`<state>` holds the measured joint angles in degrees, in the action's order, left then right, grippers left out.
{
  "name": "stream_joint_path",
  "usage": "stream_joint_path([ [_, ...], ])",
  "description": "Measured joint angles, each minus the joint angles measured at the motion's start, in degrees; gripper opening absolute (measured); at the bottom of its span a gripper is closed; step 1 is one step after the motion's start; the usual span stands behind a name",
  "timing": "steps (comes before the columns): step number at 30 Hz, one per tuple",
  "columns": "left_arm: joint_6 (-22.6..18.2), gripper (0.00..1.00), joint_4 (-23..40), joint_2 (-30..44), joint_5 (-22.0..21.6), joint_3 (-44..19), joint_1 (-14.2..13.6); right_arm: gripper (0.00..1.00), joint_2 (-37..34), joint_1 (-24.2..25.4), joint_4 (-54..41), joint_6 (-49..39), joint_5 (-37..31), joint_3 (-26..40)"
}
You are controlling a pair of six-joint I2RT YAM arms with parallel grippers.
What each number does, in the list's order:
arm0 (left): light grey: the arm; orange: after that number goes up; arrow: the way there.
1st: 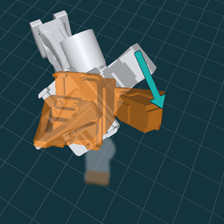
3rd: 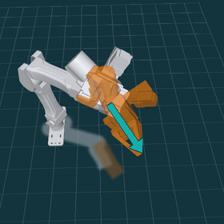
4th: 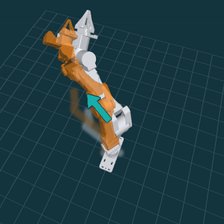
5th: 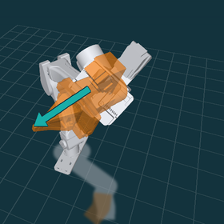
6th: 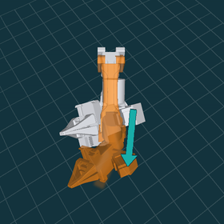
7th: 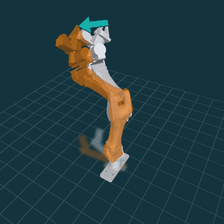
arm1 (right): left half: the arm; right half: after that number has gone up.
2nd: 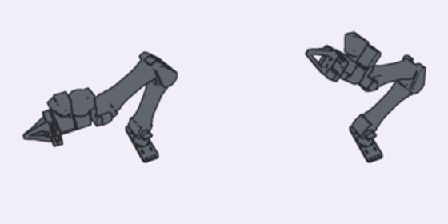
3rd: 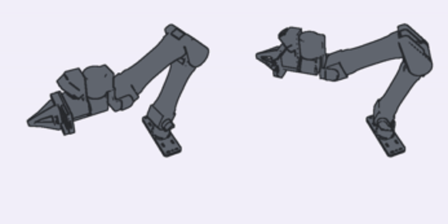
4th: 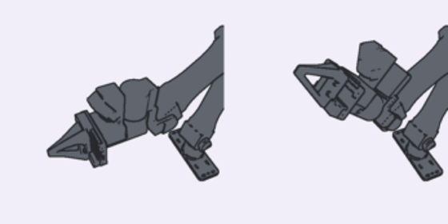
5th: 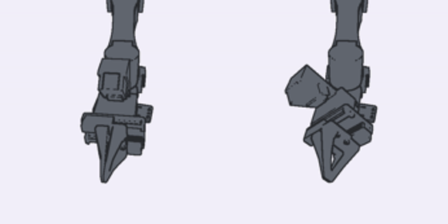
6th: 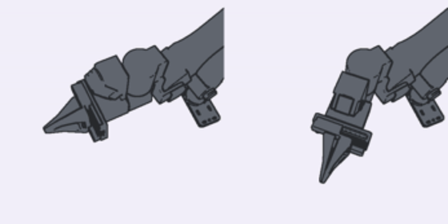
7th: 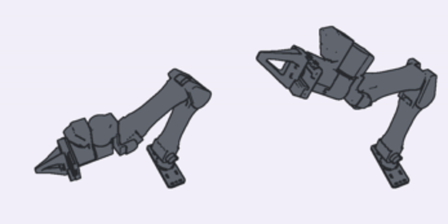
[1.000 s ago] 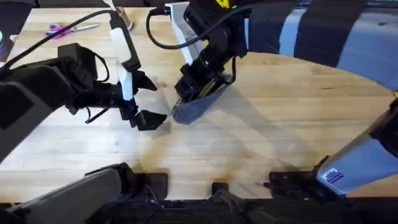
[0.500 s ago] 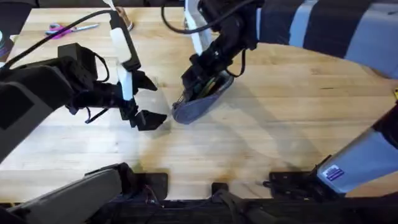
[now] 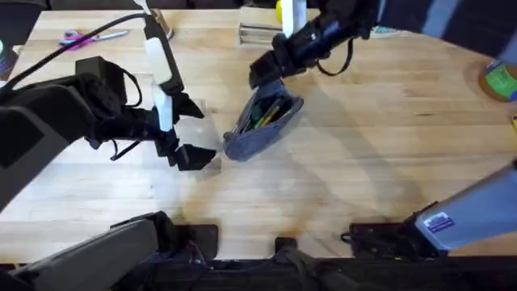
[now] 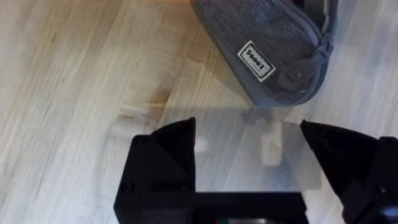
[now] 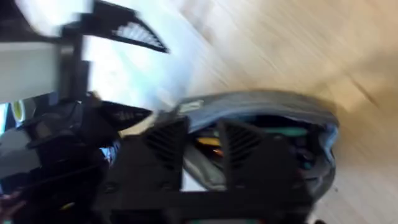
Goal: Unzip the bag, pick up the pens from the table one at a time and place them inside, then zip the bag closed.
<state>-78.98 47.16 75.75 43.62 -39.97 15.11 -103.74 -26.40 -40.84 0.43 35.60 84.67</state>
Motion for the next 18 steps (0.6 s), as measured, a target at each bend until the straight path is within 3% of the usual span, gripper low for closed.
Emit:
stream_joint_path([
  [2, -1.2, 0.993, 0.0, 0.0, -0.1, 0.0, 0.0, 0.445, 2.6, -0.7, 0.1, -1.6, 0.6, 0.9],
  [6, -3.7, 0.993, -0.2, 0.0, -0.7, 0.0, 0.0, 0.659, 7.7, -2.3, -0.2, -5.6, 1.4, 2.0],
  [11, -5.2, 0.993, -0.4, 0.0, -2.9, 0.0, 1.4, 0.834, 9.3, -5.5, -4.2, -10.9, 1.4, 2.5],
  [18, -8.1, 0.993, -0.5, 0.0, -0.8, 0.0, 8.2, 0.994, 8.6, -12.7, -7.3, -15.4, -7.5, 2.5],
])
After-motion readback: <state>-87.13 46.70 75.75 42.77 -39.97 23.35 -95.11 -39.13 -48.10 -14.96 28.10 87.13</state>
